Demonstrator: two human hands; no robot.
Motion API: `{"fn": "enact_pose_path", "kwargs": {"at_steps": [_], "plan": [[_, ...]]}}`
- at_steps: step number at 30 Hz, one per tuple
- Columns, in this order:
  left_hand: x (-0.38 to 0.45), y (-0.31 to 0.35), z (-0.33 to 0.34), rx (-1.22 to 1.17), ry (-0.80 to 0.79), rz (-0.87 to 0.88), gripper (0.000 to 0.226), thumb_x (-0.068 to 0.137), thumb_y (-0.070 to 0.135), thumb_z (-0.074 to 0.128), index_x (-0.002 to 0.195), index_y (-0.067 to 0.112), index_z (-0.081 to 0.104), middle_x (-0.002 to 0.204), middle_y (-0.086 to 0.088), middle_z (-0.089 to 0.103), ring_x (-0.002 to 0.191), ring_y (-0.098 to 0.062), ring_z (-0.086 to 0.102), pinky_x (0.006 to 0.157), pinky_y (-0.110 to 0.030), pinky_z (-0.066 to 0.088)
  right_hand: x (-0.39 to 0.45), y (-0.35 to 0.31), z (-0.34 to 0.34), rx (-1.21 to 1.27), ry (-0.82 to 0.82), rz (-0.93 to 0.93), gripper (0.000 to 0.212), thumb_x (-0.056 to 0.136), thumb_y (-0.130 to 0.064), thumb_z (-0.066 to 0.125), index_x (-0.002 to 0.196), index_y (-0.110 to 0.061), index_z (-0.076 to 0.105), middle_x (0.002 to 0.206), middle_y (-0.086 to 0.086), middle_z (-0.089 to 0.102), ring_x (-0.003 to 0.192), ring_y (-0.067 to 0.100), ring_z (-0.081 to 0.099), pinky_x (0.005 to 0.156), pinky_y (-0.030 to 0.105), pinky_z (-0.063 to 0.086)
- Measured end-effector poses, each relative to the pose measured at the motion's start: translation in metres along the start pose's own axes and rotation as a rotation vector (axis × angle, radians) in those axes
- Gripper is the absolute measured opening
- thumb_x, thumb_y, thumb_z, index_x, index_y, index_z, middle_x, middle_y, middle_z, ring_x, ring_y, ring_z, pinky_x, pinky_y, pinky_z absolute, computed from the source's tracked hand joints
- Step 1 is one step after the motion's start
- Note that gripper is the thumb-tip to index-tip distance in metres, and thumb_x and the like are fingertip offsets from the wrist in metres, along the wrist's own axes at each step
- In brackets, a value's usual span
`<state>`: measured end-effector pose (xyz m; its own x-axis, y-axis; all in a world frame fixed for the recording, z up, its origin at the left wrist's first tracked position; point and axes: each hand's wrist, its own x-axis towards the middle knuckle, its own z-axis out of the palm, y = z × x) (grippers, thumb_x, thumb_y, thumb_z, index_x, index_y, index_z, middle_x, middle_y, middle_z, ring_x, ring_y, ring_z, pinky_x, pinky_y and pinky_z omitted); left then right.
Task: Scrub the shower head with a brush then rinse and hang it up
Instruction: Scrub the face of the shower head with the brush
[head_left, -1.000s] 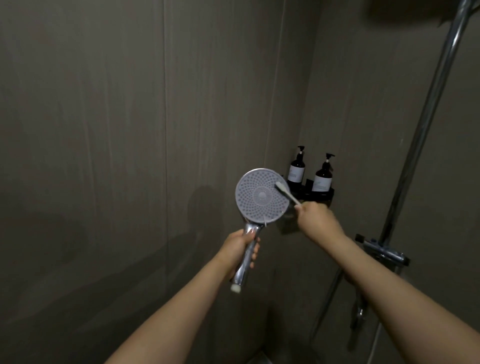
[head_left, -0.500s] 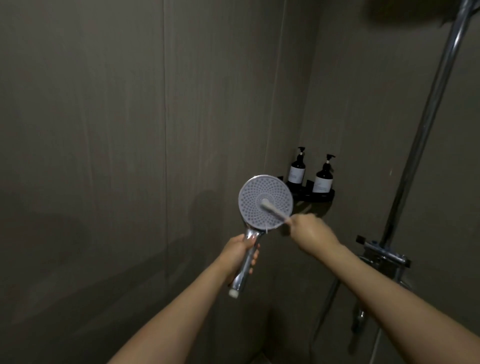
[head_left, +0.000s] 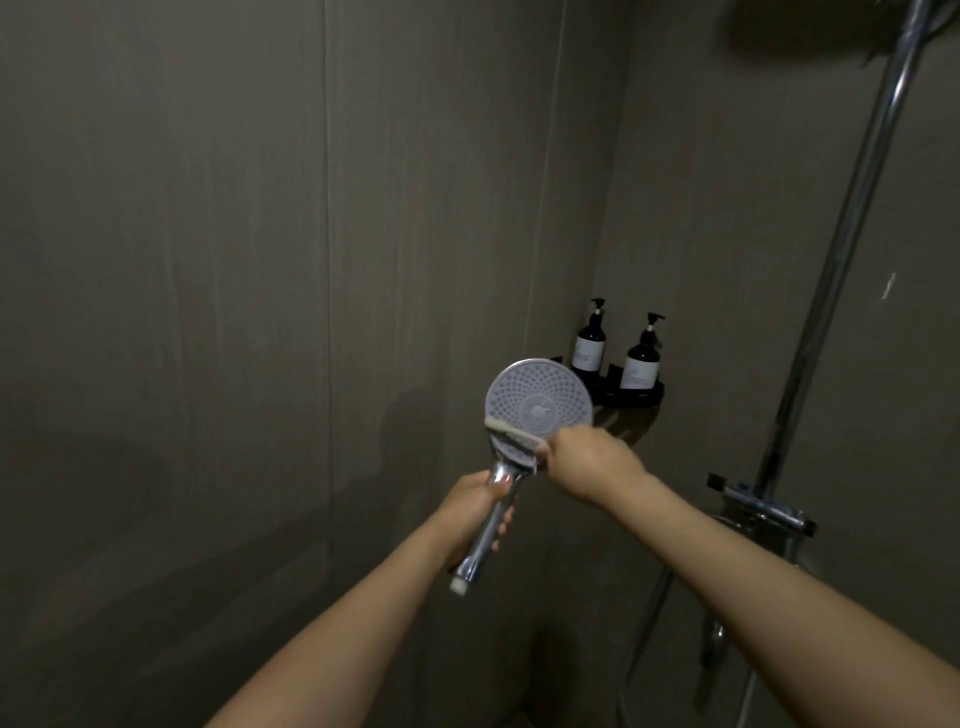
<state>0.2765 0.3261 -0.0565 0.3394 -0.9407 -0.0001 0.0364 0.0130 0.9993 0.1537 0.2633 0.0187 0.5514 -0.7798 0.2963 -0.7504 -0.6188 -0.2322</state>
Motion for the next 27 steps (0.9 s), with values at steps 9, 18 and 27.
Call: {"fn": "enact_pose_path", "kwargs": {"at_steps": [9, 18, 27], "plan": [[-0.006, 0.007, 0.000, 0.021, 0.011, 0.021, 0.024, 0.095, 0.020, 0.045, 0.071, 0.016, 0.046, 0.056, -0.004, 0.047, 0.034, -0.007, 0.043, 0.033, -0.015, 0.034, -0.007, -0.002, -0.001, -0.018, -0.013, 0.013, 0.028, 0.092, -0.022, 0.040, 0.106, -0.013, 0.062, 0.101, 0.015, 0.066, 0.089, 0.031, 0.064, 0.067, 0.034, 0.046], [-0.014, 0.005, -0.001, 0.097, 0.018, 0.013, 0.024, 0.095, 0.022, 0.045, 0.072, 0.016, 0.045, 0.056, -0.004, 0.048, 0.032, -0.005, 0.044, 0.032, -0.015, 0.036, -0.007, -0.001, -0.016, -0.023, -0.001, 0.029, 0.026, 0.091, -0.026, 0.043, 0.102, -0.013, 0.063, 0.095, 0.012, 0.064, 0.084, 0.029, 0.062, 0.065, 0.034, 0.045], [-0.022, 0.009, 0.002, 0.138, -0.010, 0.030, 0.024, 0.095, 0.020, 0.045, 0.072, 0.015, 0.046, 0.058, -0.006, 0.049, 0.035, -0.008, 0.045, 0.034, -0.016, 0.037, -0.005, 0.002, -0.020, 0.084, 0.142, 0.035, 0.029, 0.095, -0.026, 0.039, 0.100, -0.011, 0.063, 0.089, 0.012, 0.064, 0.078, 0.030, 0.062, 0.062, 0.034, 0.046]]}}
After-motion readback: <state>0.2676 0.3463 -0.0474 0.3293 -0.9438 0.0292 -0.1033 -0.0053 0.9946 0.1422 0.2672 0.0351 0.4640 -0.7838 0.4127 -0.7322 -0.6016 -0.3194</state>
